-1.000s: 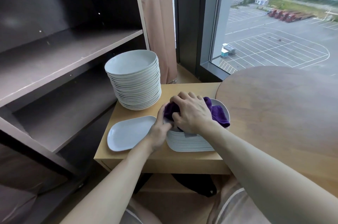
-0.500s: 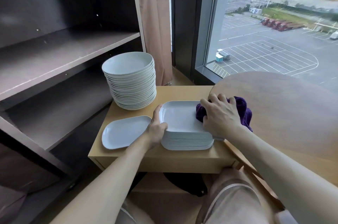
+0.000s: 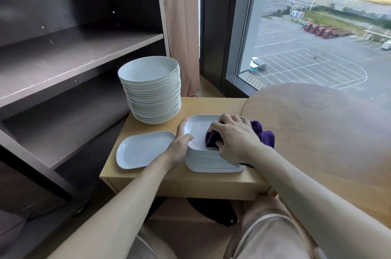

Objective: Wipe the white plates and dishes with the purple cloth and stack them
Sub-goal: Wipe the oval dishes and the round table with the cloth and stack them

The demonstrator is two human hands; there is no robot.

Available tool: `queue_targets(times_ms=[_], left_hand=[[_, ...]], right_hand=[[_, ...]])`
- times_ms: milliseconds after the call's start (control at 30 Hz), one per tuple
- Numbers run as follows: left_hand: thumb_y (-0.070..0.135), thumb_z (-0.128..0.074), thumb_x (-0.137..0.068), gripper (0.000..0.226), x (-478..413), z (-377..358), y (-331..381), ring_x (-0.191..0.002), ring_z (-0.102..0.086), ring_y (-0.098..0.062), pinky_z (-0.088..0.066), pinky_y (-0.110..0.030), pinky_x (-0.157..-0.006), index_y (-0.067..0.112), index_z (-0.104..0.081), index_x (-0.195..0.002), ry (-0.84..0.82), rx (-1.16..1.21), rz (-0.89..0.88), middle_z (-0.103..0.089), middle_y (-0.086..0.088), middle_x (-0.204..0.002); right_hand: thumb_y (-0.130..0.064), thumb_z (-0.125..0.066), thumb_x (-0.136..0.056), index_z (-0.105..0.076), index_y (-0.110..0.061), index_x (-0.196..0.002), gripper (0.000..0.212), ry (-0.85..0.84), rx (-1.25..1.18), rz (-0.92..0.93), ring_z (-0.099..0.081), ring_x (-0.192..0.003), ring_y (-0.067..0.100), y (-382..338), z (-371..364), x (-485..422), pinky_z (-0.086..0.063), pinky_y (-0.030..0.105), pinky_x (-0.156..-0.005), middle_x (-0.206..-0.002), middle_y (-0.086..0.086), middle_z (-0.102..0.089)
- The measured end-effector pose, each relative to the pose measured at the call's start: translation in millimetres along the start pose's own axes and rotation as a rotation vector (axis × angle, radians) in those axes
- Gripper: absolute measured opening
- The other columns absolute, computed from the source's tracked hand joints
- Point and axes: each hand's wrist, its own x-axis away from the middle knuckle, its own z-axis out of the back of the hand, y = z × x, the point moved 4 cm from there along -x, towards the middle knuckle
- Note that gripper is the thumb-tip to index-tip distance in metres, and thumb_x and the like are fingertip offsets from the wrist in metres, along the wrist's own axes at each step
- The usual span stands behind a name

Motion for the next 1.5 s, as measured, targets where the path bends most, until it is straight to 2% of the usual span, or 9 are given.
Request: queue_targets(times_ms=[67, 200, 367, 567, 733, 933, 1100, 1267, 1500], left_hand=[[0.025, -0.033, -0.109, 0.061, -2.6, 0.2, -2.4, -0.149, -0.025, -0.017, -0.025, -0.041, -0.123, 0.035, -0.008, -0.163, 0.007, 0.003, -0.012, -0.018, 0.003, -0.168], [0.032, -0.027, -0.111, 0.053, -11.2, 1.0, -15.1, -0.140, -0.039, -0.013, -0.040, -0.008, -0.097, 0.035, -0.013, -0.163, 0.027, -0.016, -0.040, -0.038, -0.001, -0.160], [0.020, -0.023, -0.113, 0.050, -15.8, 3.4, -25.6, -0.145, -0.037, -0.013, -0.032, -0.037, -0.123, 0.036, -0.019, -0.161, 0.079, -0.088, -0.105, -0.039, 0.002, -0.160], [0.034, -0.023, -0.112, 0.050, -9.5, 3.3, -28.7, -0.135, -0.037, -0.004, -0.032, -0.014, -0.098, 0.060, -0.011, -0.152, 0.121, -0.328, -0.138, -0.033, 0.015, -0.160], [0.029, -0.025, -0.111, 0.054, -9.0, 2.3, -25.9, -0.138, -0.041, -0.018, -0.032, -0.028, -0.101, 0.051, -0.010, -0.157, 0.163, -0.392, -0.096, -0.028, 0.008, -0.166], [0.025, -0.023, -0.109, 0.057, -13.4, 2.7, -26.9, -0.147, -0.034, -0.024, -0.029, -0.029, -0.104, 0.046, -0.009, -0.160, 0.184, -0.436, -0.089, -0.022, 0.005, -0.169], [0.023, -0.021, -0.107, 0.060, -13.8, 1.1, -25.3, -0.141, -0.040, -0.030, -0.038, -0.044, -0.108, 0.049, -0.009, -0.159, 0.205, -0.487, -0.067, -0.028, -0.002, -0.167], [0.019, -0.019, -0.106, 0.062, -14.5, -1.1, -25.6, -0.131, -0.048, -0.033, -0.044, -0.048, -0.104, 0.047, -0.005, -0.160, 0.212, -0.518, -0.075, -0.028, -0.002, -0.166], [0.019, -0.022, -0.110, 0.058, -17.7, -1.0, -30.9, -0.150, -0.028, -0.025, -0.023, -0.024, -0.103, 0.041, -0.009, -0.162, 0.180, -0.344, -0.097, -0.018, 0.000, -0.170]], right_hand=[[-0.034, -0.058, -0.090, -0.055, -0.035, -0.127, 0.037, -0.009, -0.040, 0.027, -0.043, -0.115, 0.026, -11.5, -2.9, -9.7, -0.037, 0.046, -0.096, -0.125, -0.002, -0.046], [-0.037, -0.061, -0.091, -0.058, -0.033, -0.129, 0.039, 0.047, -0.106, 0.071, -0.047, -0.116, 0.026, -35.9, -9.7, -29.2, -0.042, 0.046, -0.093, -0.128, 0.000, -0.051], [-0.040, -0.057, -0.093, -0.057, -0.030, -0.126, 0.035, 0.125, -0.040, 0.053, -0.050, -0.110, 0.029, -41.8, -12.0, -46.1, -0.045, 0.048, -0.090, -0.127, 0.003, -0.053], [-0.039, -0.051, -0.099, -0.055, -0.030, -0.127, 0.030, 0.201, 0.048, -0.035, -0.048, -0.112, 0.031, -28.6, -16.1, -50.8, -0.043, 0.049, -0.090, -0.127, 0.005, -0.051], [-0.036, -0.070, -0.087, -0.052, -0.031, -0.132, 0.049, 0.143, 0.194, -0.088, -0.048, -0.117, 0.035, -17.1, -10.4, -47.4, -0.042, 0.056, -0.097, -0.131, 0.009, -0.049], [-0.022, -0.063, -0.080, -0.057, -0.029, -0.123, 0.044, 0.099, 0.293, -0.185, -0.047, -0.116, 0.038, 20.7, 6.0, -21.3, -0.037, 0.055, -0.096, -0.127, 0.008, -0.050], [-0.022, -0.063, -0.081, -0.058, -0.030, -0.122, 0.041, 0.039, 0.314, -0.201, -0.046, -0.118, 0.035, 39.6, 14.7, -2.0, -0.037, 0.055, -0.097, -0.126, 0.006, -0.049], [-0.024, -0.060, -0.082, -0.056, -0.037, -0.106, 0.027, -0.042, 0.157, -0.168, -0.044, -0.101, 0.024, 37.7, 17.0, 10.1, -0.033, 0.043, -0.081, -0.114, -0.002, -0.051], [-0.023, -0.057, -0.085, -0.061, -0.041, -0.106, 0.028, -0.101, -0.028, -0.045, -0.045, -0.116, 0.021, 9.9, 12.1, 3.7, -0.031, 0.039, -0.088, -0.119, -0.010, -0.052]])
